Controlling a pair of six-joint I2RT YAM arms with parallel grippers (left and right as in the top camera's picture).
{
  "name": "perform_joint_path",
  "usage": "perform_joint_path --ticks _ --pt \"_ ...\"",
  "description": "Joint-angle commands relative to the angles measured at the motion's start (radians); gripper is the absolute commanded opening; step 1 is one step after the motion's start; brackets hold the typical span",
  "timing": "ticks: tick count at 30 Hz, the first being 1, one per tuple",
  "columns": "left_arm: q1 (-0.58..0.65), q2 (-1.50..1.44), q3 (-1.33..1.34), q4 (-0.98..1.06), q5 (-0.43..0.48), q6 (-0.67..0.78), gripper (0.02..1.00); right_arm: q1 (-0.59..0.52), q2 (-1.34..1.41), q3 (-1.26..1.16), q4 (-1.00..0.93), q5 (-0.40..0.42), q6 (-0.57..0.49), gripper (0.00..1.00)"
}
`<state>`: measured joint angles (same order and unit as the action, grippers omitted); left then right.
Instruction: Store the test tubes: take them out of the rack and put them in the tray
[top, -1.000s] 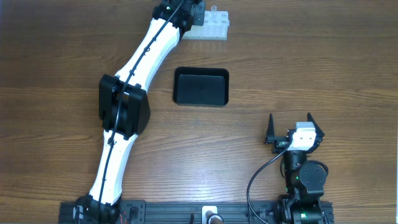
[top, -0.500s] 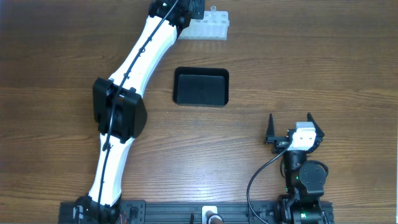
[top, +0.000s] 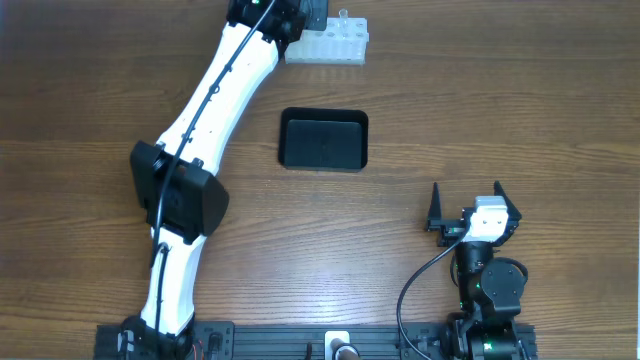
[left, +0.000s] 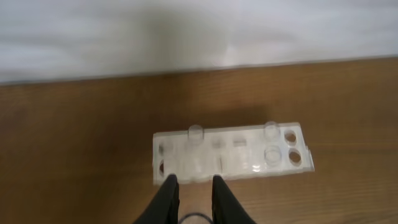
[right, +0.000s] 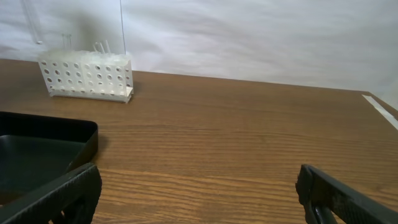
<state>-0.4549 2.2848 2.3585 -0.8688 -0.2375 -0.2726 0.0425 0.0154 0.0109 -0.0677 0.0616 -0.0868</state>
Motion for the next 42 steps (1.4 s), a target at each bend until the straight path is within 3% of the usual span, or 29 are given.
perform_joint_path --ticks 1,7,17,22,33,42 --pt "-0.006 -0.082 0.022 -0.119 0.059 -0.097 0.038 -0.006 -0.011 -0.005 -0.004 -0.005 -0.005 0.991" --pt "-0.006 -0.091 0.022 -0.382 0.146 -0.214 0.038 -0.006 -0.011 -0.005 -0.003 -0.005 -0.005 0.993" --pt "0.002 -0.045 0.022 -0.616 0.272 -0.26 0.036 -0.006 -0.011 -0.005 -0.003 -0.005 -0.005 0.991" --pt "0.001 0.019 0.022 -0.722 0.271 -0.256 0.038 -0.006 -0.011 -0.005 -0.003 -0.005 -0.005 0.993" --pt "0.0 0.187 0.214 -0.77 0.271 -0.248 0.038 -0.006 -0.011 -0.005 -0.003 -0.005 -0.005 0.993" --pt "0.0 0.25 0.221 -0.779 0.271 -0.248 0.036 -0.006 -0.011 -0.005 -0.003 -0.005 -0.005 0.991"
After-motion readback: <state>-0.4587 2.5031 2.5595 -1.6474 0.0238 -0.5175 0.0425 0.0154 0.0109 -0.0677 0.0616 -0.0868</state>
